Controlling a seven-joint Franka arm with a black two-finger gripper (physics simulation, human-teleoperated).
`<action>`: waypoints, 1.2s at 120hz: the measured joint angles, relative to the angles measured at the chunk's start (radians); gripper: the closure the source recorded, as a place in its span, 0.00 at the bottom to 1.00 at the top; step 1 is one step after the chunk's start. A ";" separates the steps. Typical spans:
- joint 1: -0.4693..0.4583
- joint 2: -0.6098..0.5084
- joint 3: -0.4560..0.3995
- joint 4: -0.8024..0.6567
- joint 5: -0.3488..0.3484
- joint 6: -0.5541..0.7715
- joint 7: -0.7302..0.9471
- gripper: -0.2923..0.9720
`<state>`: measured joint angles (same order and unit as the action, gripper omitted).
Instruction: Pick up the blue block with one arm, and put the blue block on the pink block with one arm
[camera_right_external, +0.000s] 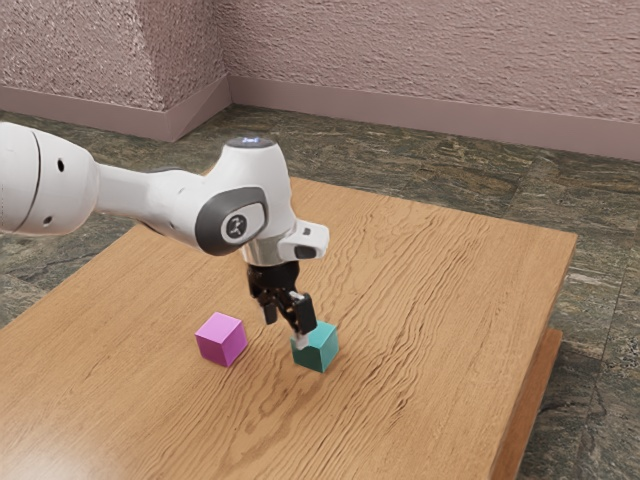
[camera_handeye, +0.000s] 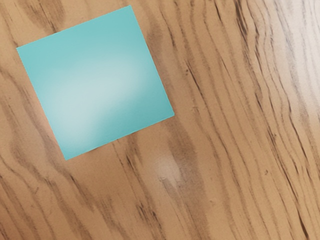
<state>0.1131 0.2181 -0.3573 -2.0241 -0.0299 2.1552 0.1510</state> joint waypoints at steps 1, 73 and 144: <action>0.000 0.005 0.000 0.003 0.001 0.001 -0.002 0.23; -0.002 0.175 0.001 0.105 0.045 0.015 -0.077 0.25; -0.004 0.260 0.009 0.189 0.048 0.017 -0.119 0.33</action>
<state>0.1091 0.4777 -0.3483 -1.8352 0.0186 2.1722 0.0320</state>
